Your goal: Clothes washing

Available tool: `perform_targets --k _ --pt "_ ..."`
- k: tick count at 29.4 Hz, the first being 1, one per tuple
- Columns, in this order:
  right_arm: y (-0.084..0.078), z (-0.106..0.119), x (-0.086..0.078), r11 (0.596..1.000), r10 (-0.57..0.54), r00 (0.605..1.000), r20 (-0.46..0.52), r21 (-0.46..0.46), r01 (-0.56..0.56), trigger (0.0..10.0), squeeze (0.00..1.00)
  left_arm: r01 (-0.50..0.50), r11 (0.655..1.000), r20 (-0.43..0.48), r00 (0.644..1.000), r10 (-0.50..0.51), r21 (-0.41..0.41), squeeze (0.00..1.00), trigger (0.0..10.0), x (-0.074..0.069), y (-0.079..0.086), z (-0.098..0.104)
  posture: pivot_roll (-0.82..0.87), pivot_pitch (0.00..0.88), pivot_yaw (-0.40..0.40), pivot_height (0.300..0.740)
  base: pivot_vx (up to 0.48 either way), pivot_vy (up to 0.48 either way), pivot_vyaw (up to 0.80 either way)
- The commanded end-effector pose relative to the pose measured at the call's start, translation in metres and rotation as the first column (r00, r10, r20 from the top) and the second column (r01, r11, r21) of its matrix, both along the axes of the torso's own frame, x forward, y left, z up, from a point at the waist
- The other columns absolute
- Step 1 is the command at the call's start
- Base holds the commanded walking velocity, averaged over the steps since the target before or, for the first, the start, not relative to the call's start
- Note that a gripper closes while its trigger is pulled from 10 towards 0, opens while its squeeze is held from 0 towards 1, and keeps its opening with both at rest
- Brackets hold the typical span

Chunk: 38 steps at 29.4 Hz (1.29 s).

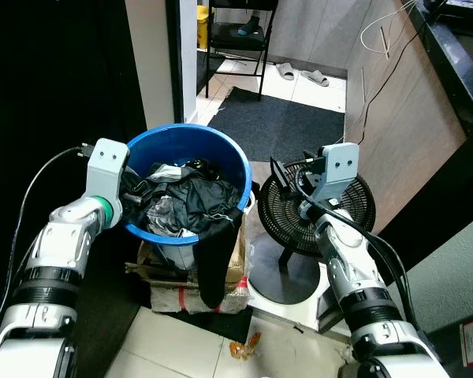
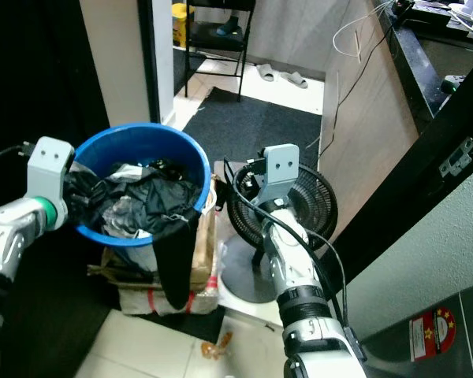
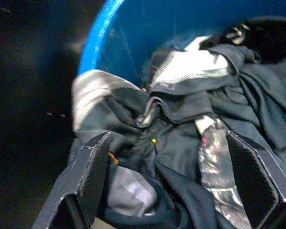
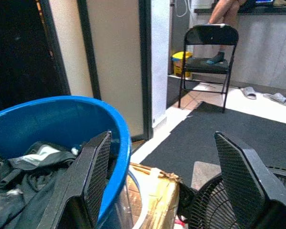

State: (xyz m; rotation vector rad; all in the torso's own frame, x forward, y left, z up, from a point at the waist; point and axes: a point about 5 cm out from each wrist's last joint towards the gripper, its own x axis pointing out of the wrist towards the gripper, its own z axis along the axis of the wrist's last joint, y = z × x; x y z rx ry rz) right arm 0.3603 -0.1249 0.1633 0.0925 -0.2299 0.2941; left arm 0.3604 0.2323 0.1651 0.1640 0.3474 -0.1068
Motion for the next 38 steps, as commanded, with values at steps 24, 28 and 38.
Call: perform_targets --k 24,28,38 --pt "0.001 0.000 -0.002 1.000 0.012 1.000 0.003 -0.003 -0.012 10.0 0.00 -0.190 0.981 0.081 0.978 0.191 -0.026 0.00 7.7 -0.003 0.018 -0.006 0.07 0.047 -0.043 0.740 0.000 0.000 0.00" --pt "0.001 0.000 -0.002 1.000 0.012 1.000 0.003 -0.004 -0.012 10.0 0.00 -0.180 0.984 0.081 0.980 0.180 -0.015 0.00 8.0 -0.003 0.016 -0.007 0.07 0.048 -0.043 0.740 0.000 0.000 0.00" --pt "0.001 0.000 -0.002 1.000 0.011 1.000 0.001 -0.003 -0.011 10.0 0.00 -0.191 0.981 0.049 0.981 0.189 0.030 0.00 4.1 -0.005 0.014 -0.021 0.07 0.049 -0.043 0.740 0.000 0.000 0.00"
